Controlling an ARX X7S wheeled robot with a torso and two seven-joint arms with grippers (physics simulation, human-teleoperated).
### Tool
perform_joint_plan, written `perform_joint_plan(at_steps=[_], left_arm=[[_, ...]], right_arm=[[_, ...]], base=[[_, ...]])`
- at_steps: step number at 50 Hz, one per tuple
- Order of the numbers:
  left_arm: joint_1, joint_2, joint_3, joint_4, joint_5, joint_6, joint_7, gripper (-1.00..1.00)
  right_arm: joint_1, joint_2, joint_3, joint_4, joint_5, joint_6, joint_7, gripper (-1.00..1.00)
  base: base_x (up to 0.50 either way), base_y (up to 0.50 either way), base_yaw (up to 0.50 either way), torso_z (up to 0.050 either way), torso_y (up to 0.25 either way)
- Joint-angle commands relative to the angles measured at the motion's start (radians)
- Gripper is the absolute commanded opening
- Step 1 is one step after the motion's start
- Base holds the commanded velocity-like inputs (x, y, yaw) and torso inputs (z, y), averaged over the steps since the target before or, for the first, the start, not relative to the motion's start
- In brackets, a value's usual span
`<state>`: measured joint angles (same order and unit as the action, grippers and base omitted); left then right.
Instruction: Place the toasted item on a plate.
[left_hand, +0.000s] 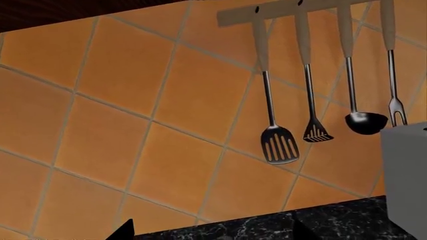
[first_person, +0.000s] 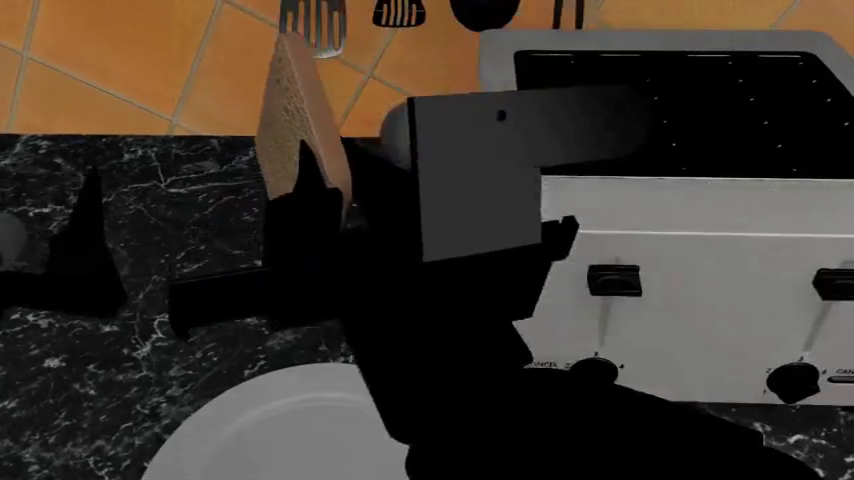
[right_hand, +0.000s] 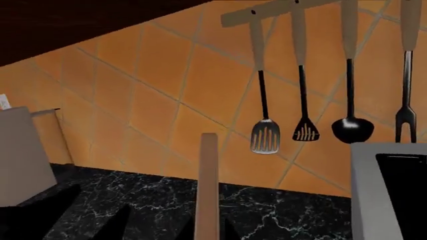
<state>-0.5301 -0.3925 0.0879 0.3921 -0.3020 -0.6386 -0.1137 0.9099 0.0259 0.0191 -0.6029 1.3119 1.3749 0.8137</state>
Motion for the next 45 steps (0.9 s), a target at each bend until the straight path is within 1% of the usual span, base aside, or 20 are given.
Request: perform_joint_plan(at_steps=[1, 7, 11, 19, 25, 31, 38, 45], left_arm=[[0.007, 0.000, 0.005, -0.014, 0.000, 0.016, 0.003, 1.00], [0.004, -0.002, 0.006, -0.017, -0.001, 0.018, 0.004, 1.00], [0.005, -0.002, 0.006, -0.016, -0.003, 0.021, 0.004, 1.00], [0.007, 0.003, 0.013, -0.029, -0.002, 0.034, 0.005, 1.00], [-0.004, 0.008, 0.027, -0.052, 0.004, 0.046, 0.009, 1.00], [-0.011, 0.017, 0.038, -0.073, 0.008, 0.061, 0.011, 1.00], [-0.005, 0.016, 0.040, -0.070, 0.007, 0.064, 0.009, 1.00], [-0.005, 0.016, 0.044, -0.076, 0.007, 0.068, 0.009, 1.00]], right_arm=[[-0.143, 0.018, 0.021, -0.086, 0.239, -0.054, 0.191, -1.00], [-0.192, 0.048, 0.046, -0.126, 0.361, -0.108, 0.303, -1.00], [-0.232, 0.069, 0.038, -0.158, 0.405, -0.123, 0.352, -1.00], [-0.333, 0.076, 0.058, -0.213, 0.448, -0.174, 0.379, -1.00], [-0.423, 0.061, 0.057, -0.259, 0.435, -0.187, 0.353, -1.00], [-0.521, 0.025, 0.039, -0.271, 0.359, -0.187, 0.264, -1.00], [-0.531, 0.033, 0.019, -0.269, 0.339, -0.202, 0.249, -1.00], [-0.540, 0.024, -0.006, -0.248, 0.269, -0.212, 0.183, -1.00]], base=[[0.00, 0.00, 0.00, 0.000, 0.000], [0.00, 0.00, 0.00, 0.000, 0.000], [0.00, 0.00, 0.00, 0.000, 0.000], [0.00, 0.00, 0.00, 0.000, 0.000], [0.00, 0.00, 0.00, 0.000, 0.000], [0.00, 0.00, 0.00, 0.000, 0.000], [0.00, 0.00, 0.00, 0.000, 0.000], [0.00, 0.00, 0.00, 0.000, 0.000]])
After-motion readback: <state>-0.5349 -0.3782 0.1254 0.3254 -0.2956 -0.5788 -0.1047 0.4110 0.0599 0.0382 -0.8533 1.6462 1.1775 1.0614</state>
